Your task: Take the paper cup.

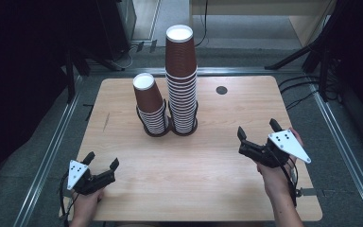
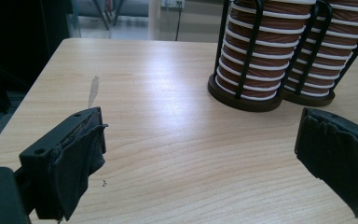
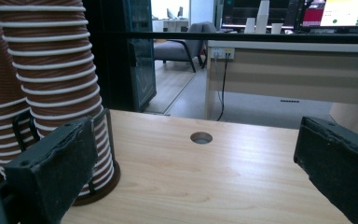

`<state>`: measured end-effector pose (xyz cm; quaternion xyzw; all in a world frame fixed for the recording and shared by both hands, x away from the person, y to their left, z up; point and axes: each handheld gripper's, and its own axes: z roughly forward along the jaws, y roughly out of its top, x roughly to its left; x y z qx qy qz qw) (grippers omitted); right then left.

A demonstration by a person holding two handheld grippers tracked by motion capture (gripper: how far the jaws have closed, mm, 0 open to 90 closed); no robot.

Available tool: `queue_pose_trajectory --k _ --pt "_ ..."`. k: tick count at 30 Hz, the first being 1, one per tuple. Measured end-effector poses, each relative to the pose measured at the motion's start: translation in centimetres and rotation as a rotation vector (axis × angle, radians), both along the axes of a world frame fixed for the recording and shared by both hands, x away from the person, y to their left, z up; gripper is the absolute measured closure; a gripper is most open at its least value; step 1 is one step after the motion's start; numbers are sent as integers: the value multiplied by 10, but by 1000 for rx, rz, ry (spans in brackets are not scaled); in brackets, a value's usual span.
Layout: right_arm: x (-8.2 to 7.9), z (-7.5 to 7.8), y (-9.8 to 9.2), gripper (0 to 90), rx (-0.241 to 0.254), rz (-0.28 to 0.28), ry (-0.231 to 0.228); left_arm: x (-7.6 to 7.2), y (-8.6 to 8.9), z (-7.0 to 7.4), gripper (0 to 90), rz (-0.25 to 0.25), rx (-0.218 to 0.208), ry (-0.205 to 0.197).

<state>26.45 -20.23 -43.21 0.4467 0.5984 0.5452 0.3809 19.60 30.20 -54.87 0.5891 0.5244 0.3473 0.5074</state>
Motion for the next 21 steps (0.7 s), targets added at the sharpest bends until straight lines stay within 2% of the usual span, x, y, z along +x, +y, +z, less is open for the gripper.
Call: queue_pose_trajectory --k 13,21 --pt "14 24 26 6 2 44 -12 0 -2 0 23 -5 23 -1" --pt "24 42 45 8 -2 73 -39 0 -4 0 23 4 38 -1"
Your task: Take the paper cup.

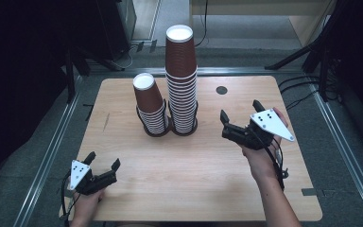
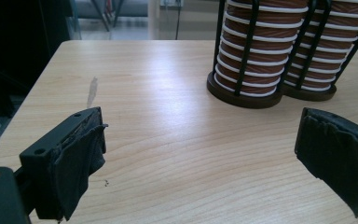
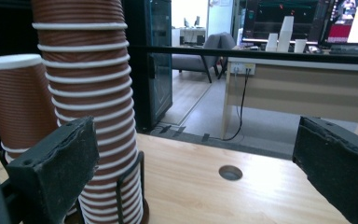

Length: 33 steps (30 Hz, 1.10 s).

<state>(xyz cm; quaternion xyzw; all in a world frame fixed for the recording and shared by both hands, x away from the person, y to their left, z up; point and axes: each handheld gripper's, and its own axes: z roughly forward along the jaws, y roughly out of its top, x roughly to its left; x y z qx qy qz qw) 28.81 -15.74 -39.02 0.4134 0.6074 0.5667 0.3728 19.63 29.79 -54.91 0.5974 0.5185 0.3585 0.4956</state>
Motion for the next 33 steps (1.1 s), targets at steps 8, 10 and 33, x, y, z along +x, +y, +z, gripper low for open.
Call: queue_pose_trajectory --k 8,10,33 --pt "10 14 21 8 5 27 -17 0 -1 0 24 -1 1 -3" --pt "12 17 26 9 7 35 -19 0 -1 0 24 -3 1 -1" --pt "42 49 78 15 5 61 -42 0 2 0 24 -7 -24 0"
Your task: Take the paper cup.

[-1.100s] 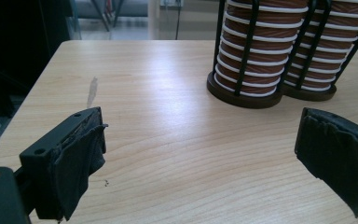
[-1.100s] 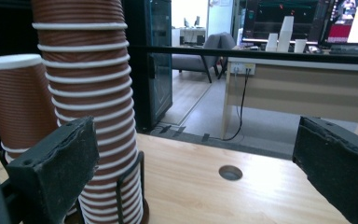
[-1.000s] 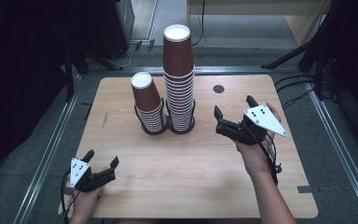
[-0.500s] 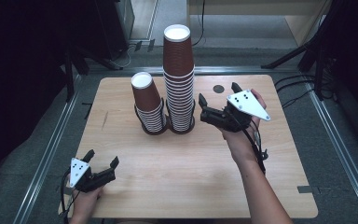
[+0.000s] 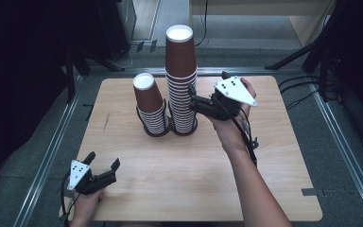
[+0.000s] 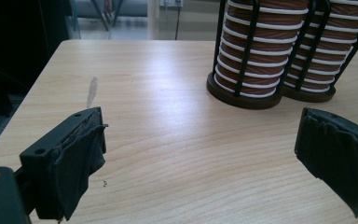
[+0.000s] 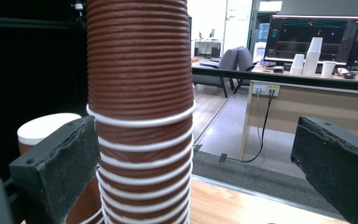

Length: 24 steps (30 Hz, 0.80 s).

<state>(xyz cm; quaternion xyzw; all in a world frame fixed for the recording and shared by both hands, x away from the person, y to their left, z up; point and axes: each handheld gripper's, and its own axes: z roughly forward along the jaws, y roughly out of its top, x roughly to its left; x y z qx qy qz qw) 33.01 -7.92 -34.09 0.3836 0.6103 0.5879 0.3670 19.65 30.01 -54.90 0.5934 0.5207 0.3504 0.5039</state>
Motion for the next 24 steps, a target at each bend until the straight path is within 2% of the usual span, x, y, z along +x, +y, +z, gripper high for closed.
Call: queue_pose_trajectory --k 24 --pt "32 12 49 1 17 22 21 1 2 0 24 -5 -23 1"
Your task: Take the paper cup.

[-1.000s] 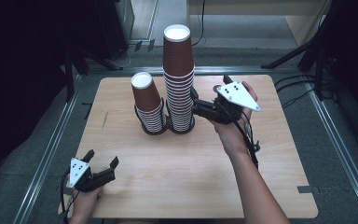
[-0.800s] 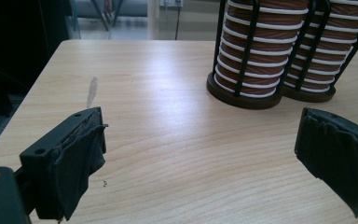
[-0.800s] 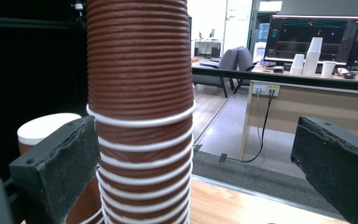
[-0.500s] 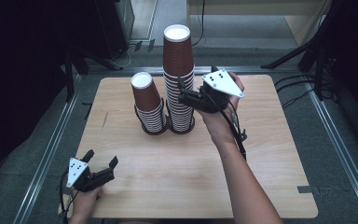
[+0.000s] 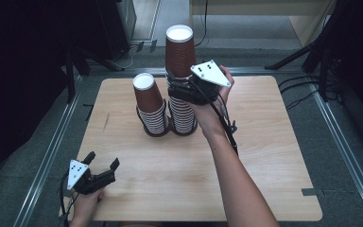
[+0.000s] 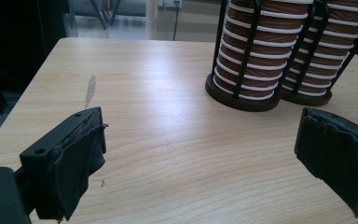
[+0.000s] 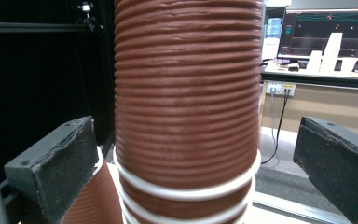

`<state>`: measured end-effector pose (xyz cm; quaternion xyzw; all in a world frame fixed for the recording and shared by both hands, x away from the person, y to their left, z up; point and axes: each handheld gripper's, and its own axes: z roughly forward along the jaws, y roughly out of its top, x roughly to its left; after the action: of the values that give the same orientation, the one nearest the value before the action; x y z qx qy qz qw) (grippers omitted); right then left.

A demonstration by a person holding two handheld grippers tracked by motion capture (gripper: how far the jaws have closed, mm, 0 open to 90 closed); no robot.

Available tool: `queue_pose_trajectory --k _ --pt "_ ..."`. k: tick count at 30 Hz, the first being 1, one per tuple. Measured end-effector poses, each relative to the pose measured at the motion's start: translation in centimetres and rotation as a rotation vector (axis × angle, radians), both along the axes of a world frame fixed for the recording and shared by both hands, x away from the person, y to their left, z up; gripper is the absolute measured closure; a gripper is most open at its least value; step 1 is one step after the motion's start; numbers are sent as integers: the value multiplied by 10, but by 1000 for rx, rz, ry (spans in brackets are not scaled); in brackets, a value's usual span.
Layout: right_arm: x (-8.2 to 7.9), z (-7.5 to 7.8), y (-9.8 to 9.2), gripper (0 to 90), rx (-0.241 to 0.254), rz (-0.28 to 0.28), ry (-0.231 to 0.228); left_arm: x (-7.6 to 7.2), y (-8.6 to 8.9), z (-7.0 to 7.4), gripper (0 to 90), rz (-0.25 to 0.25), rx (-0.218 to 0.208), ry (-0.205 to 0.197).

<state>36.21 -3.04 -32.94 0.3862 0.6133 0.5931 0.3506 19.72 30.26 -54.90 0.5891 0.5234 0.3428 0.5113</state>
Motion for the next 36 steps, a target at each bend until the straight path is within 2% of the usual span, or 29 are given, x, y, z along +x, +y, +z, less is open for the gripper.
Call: queue_pose_trajectory --k 10,17,20,28,36 --pt "14 3 15 3 -20 -19 12 0 0 0 24 -1 -4 0" --pt "21 3 18 24 10 -40 24 0 1 0 24 -5 -8 0" --pt "24 3 19 34 6 -45 23 0 1 0 24 -5 -9 0" --pt "24 4 26 95 -2 -72 14 0 1 0 24 -8 -11 -1" --pt "23 5 28 109 1 -86 2 0 2 0 24 -12 -12 -1"
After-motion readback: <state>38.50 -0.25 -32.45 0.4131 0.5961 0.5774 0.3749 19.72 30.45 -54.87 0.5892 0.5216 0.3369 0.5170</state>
